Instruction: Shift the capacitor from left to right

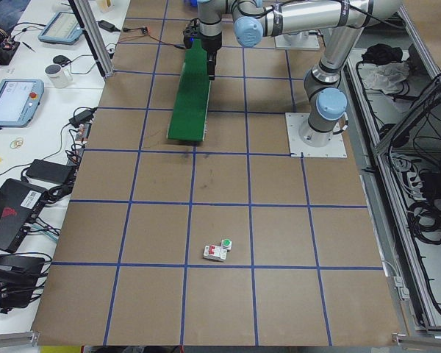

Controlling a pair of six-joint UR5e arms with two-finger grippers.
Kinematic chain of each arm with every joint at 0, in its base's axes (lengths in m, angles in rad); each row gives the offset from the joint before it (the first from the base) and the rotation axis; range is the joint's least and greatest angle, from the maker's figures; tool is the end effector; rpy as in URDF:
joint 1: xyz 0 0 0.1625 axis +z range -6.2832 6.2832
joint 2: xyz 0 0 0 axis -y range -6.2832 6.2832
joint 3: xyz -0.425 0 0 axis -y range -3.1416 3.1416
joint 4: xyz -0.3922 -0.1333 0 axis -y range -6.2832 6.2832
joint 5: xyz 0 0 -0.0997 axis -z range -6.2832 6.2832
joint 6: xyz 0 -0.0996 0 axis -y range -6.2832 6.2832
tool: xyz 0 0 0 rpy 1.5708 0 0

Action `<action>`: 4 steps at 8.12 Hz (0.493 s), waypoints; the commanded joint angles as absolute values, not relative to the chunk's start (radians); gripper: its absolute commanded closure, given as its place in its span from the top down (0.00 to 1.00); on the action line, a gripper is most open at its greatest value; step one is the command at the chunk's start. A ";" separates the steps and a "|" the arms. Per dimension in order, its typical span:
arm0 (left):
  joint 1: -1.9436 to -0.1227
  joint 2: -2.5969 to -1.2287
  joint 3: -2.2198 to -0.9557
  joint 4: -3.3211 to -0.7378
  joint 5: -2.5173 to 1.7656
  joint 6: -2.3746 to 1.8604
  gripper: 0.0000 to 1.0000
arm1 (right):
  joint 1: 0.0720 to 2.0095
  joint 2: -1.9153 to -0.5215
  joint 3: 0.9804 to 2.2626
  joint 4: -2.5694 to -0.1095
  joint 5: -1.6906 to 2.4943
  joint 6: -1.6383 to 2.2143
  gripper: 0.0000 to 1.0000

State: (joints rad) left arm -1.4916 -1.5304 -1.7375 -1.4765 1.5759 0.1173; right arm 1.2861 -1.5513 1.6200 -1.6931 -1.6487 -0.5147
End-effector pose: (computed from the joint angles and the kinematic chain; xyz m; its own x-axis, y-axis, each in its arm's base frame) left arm -0.0953 -0.4774 0.4350 -0.9993 0.0382 -0.0013 0.0381 0.9987 0.0324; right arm -0.0212 -0.5194 0.4667 -0.9699 -0.2246 0.0940 -0.2263 0.9740 -0.0084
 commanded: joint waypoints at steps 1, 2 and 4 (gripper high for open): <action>-1.493 -1.531 -1.738 -1.476 1.580 0.117 1.00 | 1.529 -1.598 1.615 -1.643 -1.652 -0.228 1.00; -1.494 -1.534 -1.738 -1.476 1.580 0.115 1.00 | 1.578 -1.601 1.612 -1.643 -1.641 -0.177 1.00; -1.493 -1.536 -1.738 -1.476 1.578 0.115 1.00 | 1.614 -1.601 1.615 -1.603 -1.638 -0.109 1.00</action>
State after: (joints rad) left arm -1.4931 -1.5340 -1.7380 -1.4759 1.5791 0.1154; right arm 1.5679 -1.5993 1.6142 -1.6384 -1.6431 -0.1935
